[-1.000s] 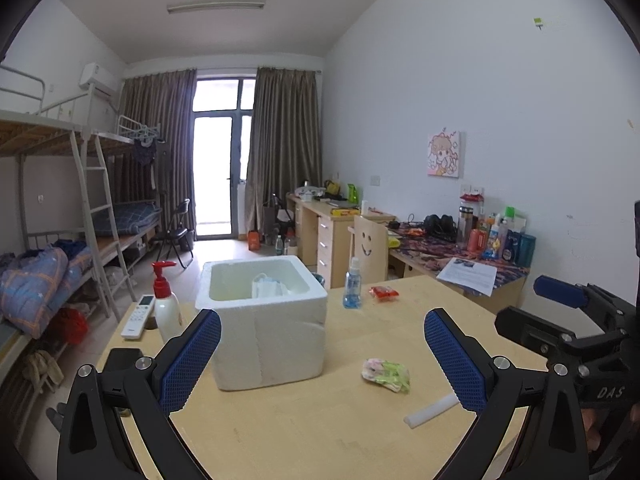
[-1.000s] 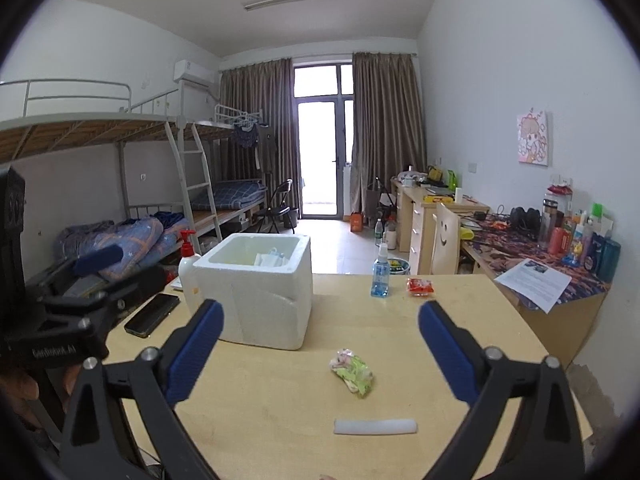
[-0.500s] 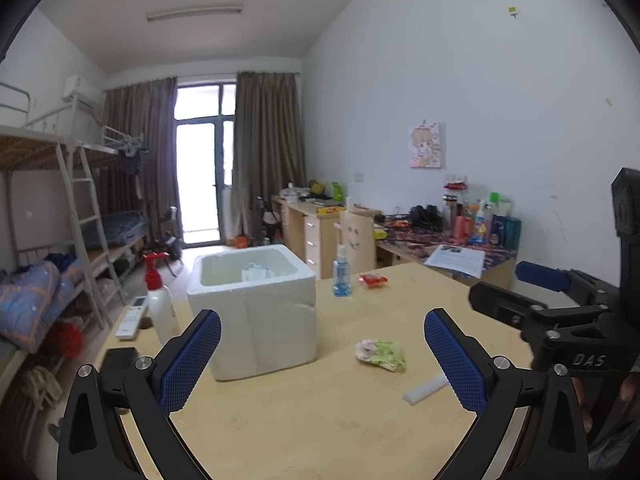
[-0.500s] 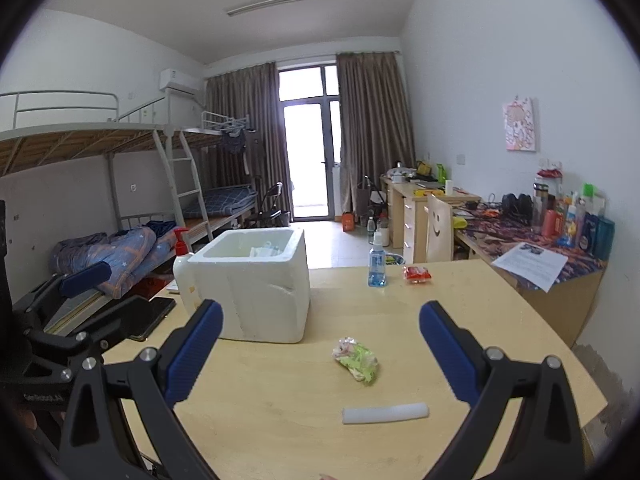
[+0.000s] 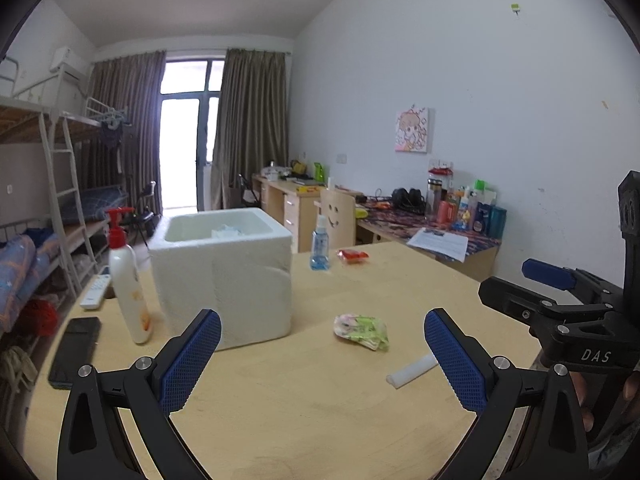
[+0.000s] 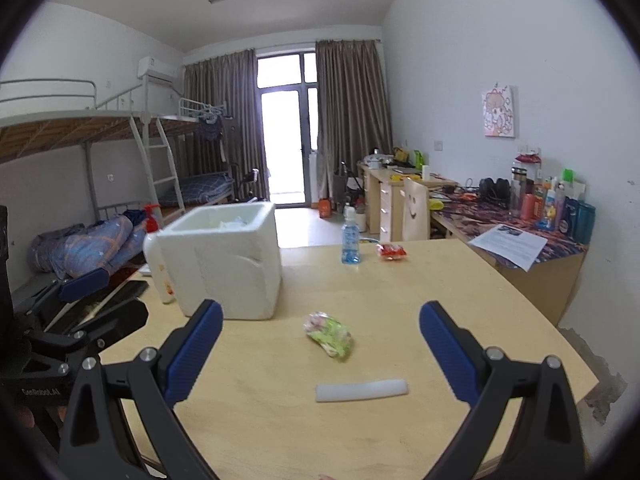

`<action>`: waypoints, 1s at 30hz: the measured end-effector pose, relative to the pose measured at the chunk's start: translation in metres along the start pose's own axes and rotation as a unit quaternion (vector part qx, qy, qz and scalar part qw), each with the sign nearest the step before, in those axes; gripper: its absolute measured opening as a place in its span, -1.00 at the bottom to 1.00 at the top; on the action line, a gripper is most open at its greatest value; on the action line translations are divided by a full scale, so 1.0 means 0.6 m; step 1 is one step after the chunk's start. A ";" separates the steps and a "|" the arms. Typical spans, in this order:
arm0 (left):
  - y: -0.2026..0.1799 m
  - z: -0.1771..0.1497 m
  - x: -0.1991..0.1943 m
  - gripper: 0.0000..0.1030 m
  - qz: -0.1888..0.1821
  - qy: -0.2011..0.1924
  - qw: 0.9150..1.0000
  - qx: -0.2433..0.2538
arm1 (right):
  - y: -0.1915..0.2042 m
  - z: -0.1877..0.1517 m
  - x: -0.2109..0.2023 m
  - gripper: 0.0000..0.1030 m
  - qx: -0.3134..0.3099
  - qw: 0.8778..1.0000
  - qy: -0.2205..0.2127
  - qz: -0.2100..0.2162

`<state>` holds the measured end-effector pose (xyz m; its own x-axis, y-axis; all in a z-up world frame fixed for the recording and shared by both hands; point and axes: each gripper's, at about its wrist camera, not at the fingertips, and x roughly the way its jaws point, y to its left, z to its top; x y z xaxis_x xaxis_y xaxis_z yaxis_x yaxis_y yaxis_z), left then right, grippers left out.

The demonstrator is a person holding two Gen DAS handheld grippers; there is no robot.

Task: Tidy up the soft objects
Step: 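Move both tools back toward the snack packet and foam tube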

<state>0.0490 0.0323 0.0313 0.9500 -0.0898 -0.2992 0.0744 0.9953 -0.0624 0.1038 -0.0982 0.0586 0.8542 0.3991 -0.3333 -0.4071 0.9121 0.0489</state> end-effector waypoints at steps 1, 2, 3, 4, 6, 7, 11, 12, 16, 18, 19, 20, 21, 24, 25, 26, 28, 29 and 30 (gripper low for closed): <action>-0.003 -0.003 0.006 0.98 -0.005 0.002 1.000 0.001 | -0.004 -0.004 0.003 0.95 -0.002 1.000 0.002 -0.004; -0.005 -0.005 0.012 0.98 -0.008 0.003 1.000 0.001 | -0.005 -0.006 0.005 0.95 -0.002 1.000 0.003 -0.006; -0.008 -0.007 0.018 0.98 -0.009 0.003 1.000 0.002 | -0.010 -0.010 0.008 0.95 -0.005 1.000 0.006 -0.010; -0.011 -0.010 0.024 0.98 -0.009 0.004 1.000 0.002 | -0.013 -0.012 0.011 0.95 -0.006 1.000 0.007 -0.011; -0.014 -0.012 0.036 0.98 -0.012 0.009 1.000 0.000 | -0.021 -0.018 0.017 0.95 -0.009 1.000 0.012 -0.014; -0.014 -0.015 0.041 0.98 -0.014 0.011 1.000 -0.002 | -0.024 -0.020 0.019 0.95 -0.008 1.000 0.014 -0.014; -0.012 -0.021 0.059 0.98 -0.015 0.022 1.000 -0.009 | -0.039 -0.033 0.033 0.95 -0.009 1.000 0.028 -0.012; -0.011 -0.021 0.063 0.98 -0.015 0.024 1.000 -0.010 | -0.043 -0.035 0.035 0.95 -0.009 0.999 0.030 -0.011; -0.014 -0.024 0.082 0.98 -0.013 0.036 0.999 -0.007 | -0.060 -0.047 0.052 0.95 0.003 0.999 0.042 -0.011; -0.016 -0.026 0.093 0.98 -0.013 0.042 0.999 -0.006 | -0.067 -0.052 0.061 0.95 0.009 0.999 0.050 -0.011; -0.019 -0.027 0.100 0.98 -0.015 0.048 0.999 -0.005 | -0.068 -0.055 0.064 0.95 0.011 0.999 0.053 -0.010; -0.021 -0.029 0.106 0.98 -0.016 0.051 0.999 -0.004 | -0.071 -0.057 0.068 0.95 0.012 0.998 0.056 -0.010; -0.022 -0.030 0.112 0.98 -0.016 0.055 0.998 -0.002 | -0.073 -0.059 0.072 0.95 0.013 0.998 0.059 -0.011; -0.028 -0.031 0.129 0.98 -0.020 0.067 0.998 0.001 | -0.082 -0.064 0.078 0.95 0.015 0.998 0.064 -0.009; -0.029 -0.031 0.135 0.98 -0.022 0.070 0.997 0.000 | -0.086 -0.065 0.080 0.95 0.015 0.998 0.066 -0.007; -0.029 -0.030 0.138 0.98 -0.022 0.071 0.997 -0.002 | -0.088 -0.068 0.082 0.95 0.014 0.998 0.069 -0.005; -0.031 -0.028 0.149 0.98 -0.021 0.074 0.997 -0.004 | -0.097 -0.073 0.086 0.95 0.014 0.997 0.074 -0.003; -0.032 -0.027 0.155 0.98 -0.021 0.077 0.997 -0.005 | -0.100 -0.075 0.089 0.95 0.014 0.997 0.078 -0.001; -0.033 -0.027 0.160 0.98 -0.021 0.080 0.997 -0.007 | -0.104 -0.077 0.093 0.95 0.014 0.996 0.084 0.001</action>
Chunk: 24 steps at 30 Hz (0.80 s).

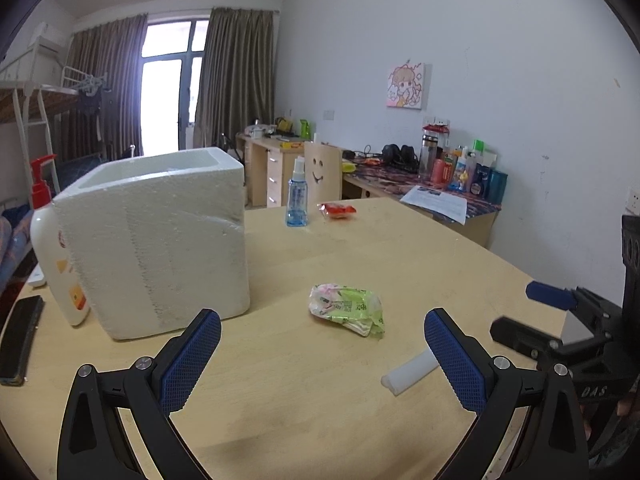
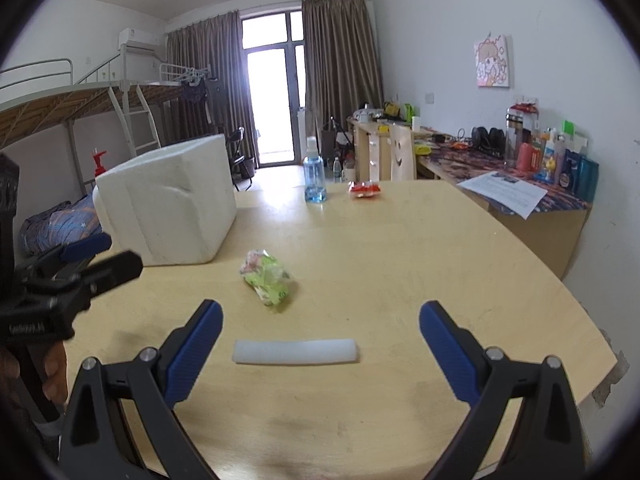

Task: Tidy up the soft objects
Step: 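Move both tools back toward the snack packet and foam tube, then grasp the green snack packet with the left tool and lift it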

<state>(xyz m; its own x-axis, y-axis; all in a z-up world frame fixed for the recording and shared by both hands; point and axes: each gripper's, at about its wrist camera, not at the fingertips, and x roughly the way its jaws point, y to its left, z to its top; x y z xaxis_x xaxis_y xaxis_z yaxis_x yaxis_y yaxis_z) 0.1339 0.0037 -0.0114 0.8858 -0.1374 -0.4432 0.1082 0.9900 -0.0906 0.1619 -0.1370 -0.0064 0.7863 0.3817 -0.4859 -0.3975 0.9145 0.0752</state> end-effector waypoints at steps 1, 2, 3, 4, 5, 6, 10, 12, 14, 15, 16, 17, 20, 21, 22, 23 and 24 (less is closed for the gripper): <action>0.000 0.001 0.005 0.98 0.000 0.002 1.000 -0.001 | -0.002 0.001 0.004 0.95 -0.001 1.000 0.004 0.002; -0.001 0.003 0.010 0.98 0.001 0.005 1.000 -0.001 | -0.005 0.001 0.008 0.95 -0.002 1.000 0.005 0.003; -0.001 0.005 0.016 0.98 0.004 0.008 1.000 -0.001 | -0.006 0.000 0.011 0.95 -0.004 1.000 0.008 0.005; -0.002 0.007 0.021 0.98 0.005 0.011 1.000 -0.001 | -0.006 -0.001 0.013 0.95 -0.006 1.000 0.010 0.007; -0.004 0.008 0.026 0.98 0.005 0.014 1.000 0.001 | -0.007 -0.002 0.016 0.95 -0.007 1.000 0.012 0.009; -0.006 0.010 0.031 0.98 0.006 0.017 1.000 0.001 | -0.009 -0.003 0.019 0.95 -0.008 1.000 0.014 0.011; -0.013 0.014 0.053 0.98 0.002 0.031 0.999 0.006 | -0.017 -0.006 0.028 0.95 -0.009 1.000 0.018 0.019; -0.015 0.019 0.063 0.98 0.000 0.039 0.999 0.004 | -0.024 -0.005 0.033 0.95 -0.004 1.000 0.019 0.022; -0.018 0.024 0.074 0.98 0.000 0.046 0.999 0.005 | -0.028 -0.006 0.036 0.95 -0.004 0.999 0.020 0.025; -0.019 0.027 0.079 0.98 0.001 0.048 0.999 0.006 | -0.030 -0.007 0.038 0.95 -0.004 0.999 0.022 0.026; -0.021 0.030 0.086 0.98 0.003 0.050 0.999 0.007 | -0.033 -0.007 0.040 0.95 -0.004 0.999 0.023 0.026; -0.023 0.032 0.091 0.98 0.003 0.052 0.999 0.007 | -0.037 -0.008 0.042 0.95 -0.003 0.999 0.026 0.027; -0.029 0.035 0.108 0.98 0.008 0.058 0.998 0.014 | -0.048 -0.012 0.050 0.95 0.001 0.999 0.031 0.031; -0.029 0.035 0.113 0.98 0.011 0.060 0.998 0.014 | -0.050 -0.012 0.053 0.95 0.002 0.999 0.032 0.032; -0.030 0.036 0.118 0.98 0.013 0.064 0.998 0.014 | -0.052 -0.013 0.055 0.95 0.003 0.999 0.034 0.033; -0.031 0.036 0.125 0.98 0.012 0.070 0.997 0.014 | -0.054 -0.013 0.058 0.95 0.003 0.999 0.034 0.033; -0.033 0.035 0.131 0.98 0.011 0.076 0.997 0.013 | -0.056 -0.013 0.060 0.95 0.005 0.999 0.036 0.035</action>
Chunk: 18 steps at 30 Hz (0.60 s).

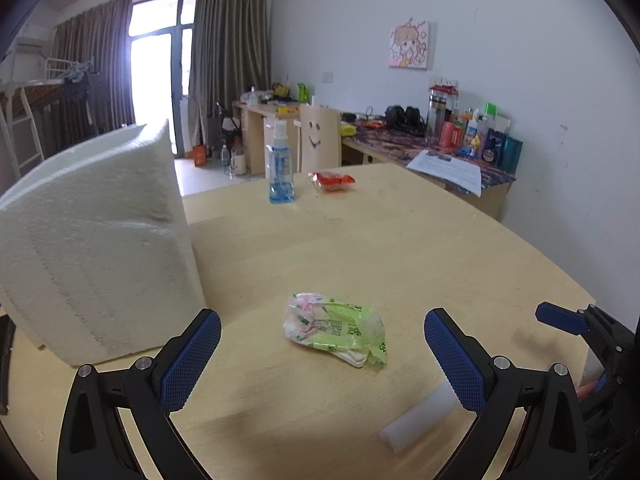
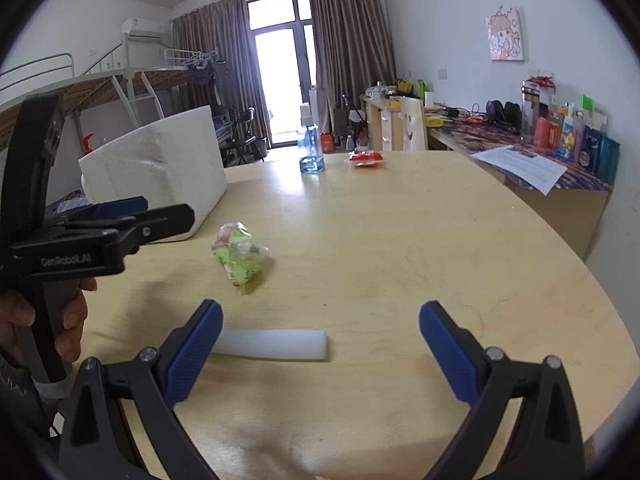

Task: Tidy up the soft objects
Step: 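Grasp the green snack packet with the left tool and lift it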

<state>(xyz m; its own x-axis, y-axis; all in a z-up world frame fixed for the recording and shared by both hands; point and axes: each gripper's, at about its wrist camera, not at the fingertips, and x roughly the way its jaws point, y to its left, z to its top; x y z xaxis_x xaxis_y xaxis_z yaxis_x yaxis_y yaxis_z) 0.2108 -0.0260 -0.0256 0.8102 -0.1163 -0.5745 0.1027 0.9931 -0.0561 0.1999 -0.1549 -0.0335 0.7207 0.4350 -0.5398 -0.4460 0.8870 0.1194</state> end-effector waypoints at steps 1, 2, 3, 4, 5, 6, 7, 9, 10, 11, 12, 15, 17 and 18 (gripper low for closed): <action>-0.002 0.001 0.006 0.98 0.002 0.004 1.000 0.001 | -0.001 0.000 0.002 0.95 0.001 1.000 0.001 0.003; -0.003 0.002 0.008 0.98 0.004 0.006 1.000 0.001 | -0.004 0.001 0.004 0.95 0.001 1.000 0.001 0.006; -0.005 0.003 0.012 0.98 0.006 0.008 1.000 0.003 | -0.005 0.000 0.006 0.95 0.000 1.000 0.002 0.008; -0.006 0.004 0.016 0.98 0.008 0.011 1.000 0.004 | -0.006 0.001 0.008 0.95 -0.001 1.000 0.003 0.009; -0.008 0.005 0.021 0.98 0.008 0.013 1.000 0.005 | -0.008 0.001 0.009 0.95 -0.001 1.000 0.004 0.009; -0.011 0.006 0.026 0.98 0.009 0.015 1.000 0.005 | -0.010 0.001 0.011 0.95 -0.001 1.000 0.005 0.011; -0.013 0.008 0.033 0.98 0.012 0.020 1.000 0.005 | -0.013 0.001 0.013 0.95 0.000 1.000 0.007 0.012; -0.016 0.011 0.043 0.98 0.017 0.025 1.000 0.006 | -0.019 0.001 0.015 0.95 0.004 1.000 0.011 0.017; -0.017 0.012 0.048 0.98 0.021 0.028 0.999 0.007 | -0.022 0.001 0.016 0.95 0.006 1.000 0.013 0.024; -0.018 0.013 0.054 0.98 0.027 0.030 0.999 0.008 | -0.024 0.002 0.017 0.95 0.008 0.999 0.014 0.029; -0.018 0.014 0.059 0.98 0.031 0.034 0.999 0.006 | -0.026 0.002 0.016 0.95 0.009 0.999 0.013 0.031; -0.020 0.015 0.074 0.98 0.031 0.043 0.999 0.005 | -0.030 0.003 0.015 0.95 0.008 0.999 0.010 0.033; -0.022 0.015 0.082 0.98 0.034 0.048 0.998 0.008 | -0.033 0.004 0.017 0.95 0.008 0.999 0.011 0.035; -0.023 0.015 0.086 0.98 0.035 0.051 0.998 0.008 | -0.035 0.005 0.018 0.95 0.007 0.999 0.012 0.035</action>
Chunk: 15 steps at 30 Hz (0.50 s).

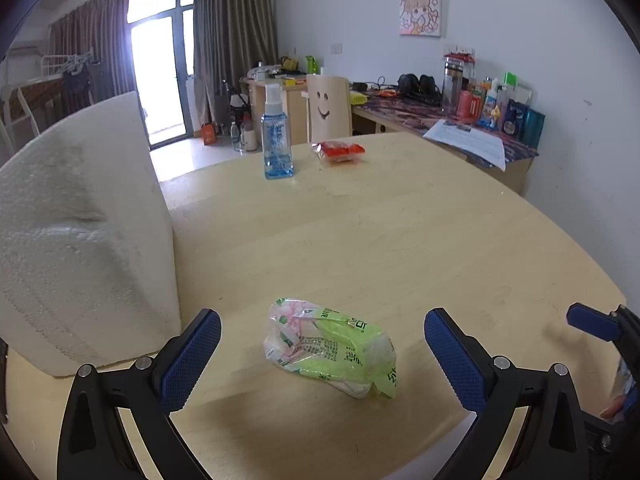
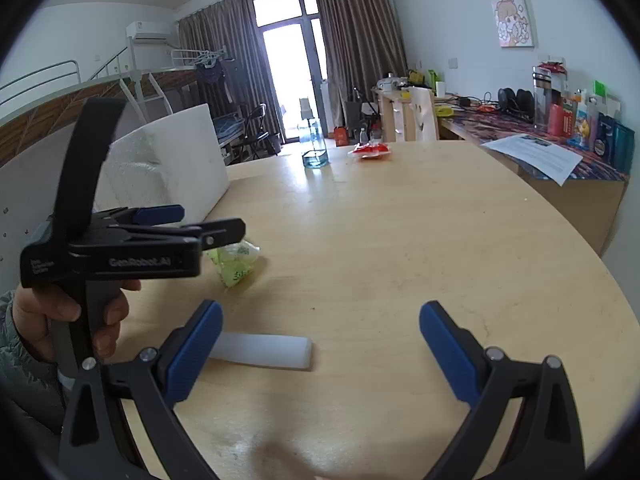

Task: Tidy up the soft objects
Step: 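Grasp the green snack packet with the left tool and lift it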

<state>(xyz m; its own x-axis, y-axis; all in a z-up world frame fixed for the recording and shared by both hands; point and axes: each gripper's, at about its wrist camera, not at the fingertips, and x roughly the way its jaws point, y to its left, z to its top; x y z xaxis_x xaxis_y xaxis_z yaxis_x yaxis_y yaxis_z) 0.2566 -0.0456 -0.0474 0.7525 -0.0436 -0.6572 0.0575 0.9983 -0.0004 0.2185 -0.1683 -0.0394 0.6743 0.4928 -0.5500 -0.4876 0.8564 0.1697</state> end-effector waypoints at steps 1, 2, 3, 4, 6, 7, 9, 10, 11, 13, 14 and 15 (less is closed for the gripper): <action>0.000 0.000 0.004 0.98 -0.002 0.004 1.000 0.000 | -0.001 0.001 0.001 0.95 -0.001 1.000 0.001 0.000; -0.001 -0.001 0.005 0.98 -0.002 0.007 1.000 -0.001 | -0.002 0.001 0.003 0.95 -0.001 1.000 0.003 0.001; 0.000 -0.002 0.007 0.98 -0.002 0.010 1.000 -0.002 | -0.002 0.001 0.004 0.95 -0.002 1.000 0.004 0.002; 0.000 -0.002 0.011 0.98 -0.001 0.015 1.000 -0.002 | -0.002 0.000 0.005 0.95 -0.004 1.000 0.006 0.002; 0.001 -0.005 0.017 0.93 0.000 0.024 1.000 -0.002 | -0.003 -0.001 0.008 0.95 -0.007 1.000 0.011 0.003; 0.002 -0.006 0.020 0.90 0.000 0.029 1.000 -0.002 | -0.004 -0.002 0.009 0.95 -0.007 1.000 0.013 0.003; 0.003 -0.008 0.026 0.74 0.000 0.038 0.999 -0.003 | -0.006 -0.001 0.011 0.95 -0.006 1.000 0.015 0.005; 0.003 -0.009 0.030 0.71 0.000 0.043 0.999 -0.003 | -0.007 -0.001 0.011 0.95 -0.006 1.000 0.016 0.007; 0.003 -0.010 0.033 0.66 0.002 0.049 0.999 -0.001 | -0.007 -0.001 0.011 0.95 -0.006 1.000 0.017 0.007; 0.001 -0.014 0.039 0.56 -0.001 0.058 0.998 0.001 | -0.006 -0.002 0.012 0.95 -0.008 1.000 0.019 0.008; 0.001 -0.015 0.040 0.50 -0.004 0.063 0.998 0.000 | -0.006 -0.001 0.012 0.95 -0.009 1.000 0.020 0.007; 0.002 -0.016 0.040 0.49 -0.007 0.066 0.998 -0.001 | -0.006 -0.001 0.012 0.95 -0.010 1.000 0.021 0.007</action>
<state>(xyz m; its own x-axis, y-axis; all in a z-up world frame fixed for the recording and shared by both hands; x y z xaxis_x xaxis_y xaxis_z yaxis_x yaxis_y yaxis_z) 0.2682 -0.0449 -0.0704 0.6583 -0.0533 -0.7508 0.0660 0.9977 -0.0130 0.2247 -0.1679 -0.0446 0.6440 0.4973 -0.5814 -0.5078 0.8462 0.1613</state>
